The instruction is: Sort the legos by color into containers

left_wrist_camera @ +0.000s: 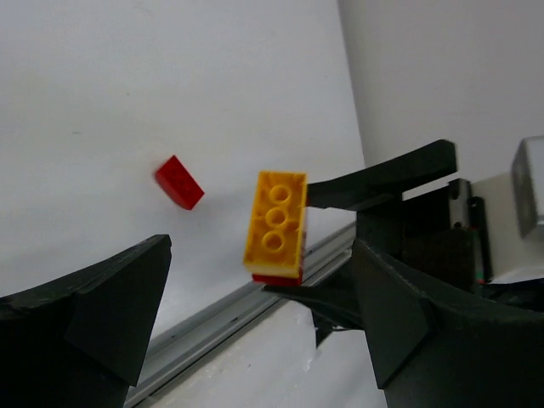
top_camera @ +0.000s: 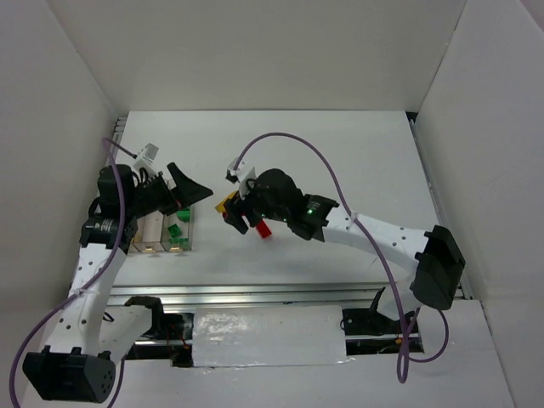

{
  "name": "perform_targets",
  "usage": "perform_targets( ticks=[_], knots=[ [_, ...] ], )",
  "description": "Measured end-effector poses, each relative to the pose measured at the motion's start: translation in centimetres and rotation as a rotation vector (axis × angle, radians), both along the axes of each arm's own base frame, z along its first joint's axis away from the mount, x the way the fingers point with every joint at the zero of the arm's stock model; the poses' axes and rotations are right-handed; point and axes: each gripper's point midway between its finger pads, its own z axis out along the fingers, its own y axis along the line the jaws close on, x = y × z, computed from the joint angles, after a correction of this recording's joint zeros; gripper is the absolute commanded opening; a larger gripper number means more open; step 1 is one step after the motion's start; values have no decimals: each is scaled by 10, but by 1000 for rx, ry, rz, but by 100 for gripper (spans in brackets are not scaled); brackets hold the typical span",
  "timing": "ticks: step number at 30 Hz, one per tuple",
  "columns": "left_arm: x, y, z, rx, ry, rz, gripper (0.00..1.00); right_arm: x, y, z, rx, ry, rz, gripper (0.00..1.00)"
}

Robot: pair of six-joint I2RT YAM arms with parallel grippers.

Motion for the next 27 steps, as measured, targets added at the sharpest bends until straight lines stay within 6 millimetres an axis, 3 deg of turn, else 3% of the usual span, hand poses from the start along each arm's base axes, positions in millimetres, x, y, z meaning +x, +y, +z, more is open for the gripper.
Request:
perform_targets(
  ticks=[7,12,18,27],
  knots=[
    [-24,-10,39,-63,-71,-45,99,-55,12,-2,-16,-51,152,0],
    [-41,-13,40,-65,-66,-71,94,-83,23,8,-24,-121,212,0],
    [-58,-21,28,-67,-17,-141,91,-84,23,14,-44,-181,217,0],
    [-80,-28,26,-60,-16,-228,82,-87,34,50,-15,-286,241,0]
  ],
)
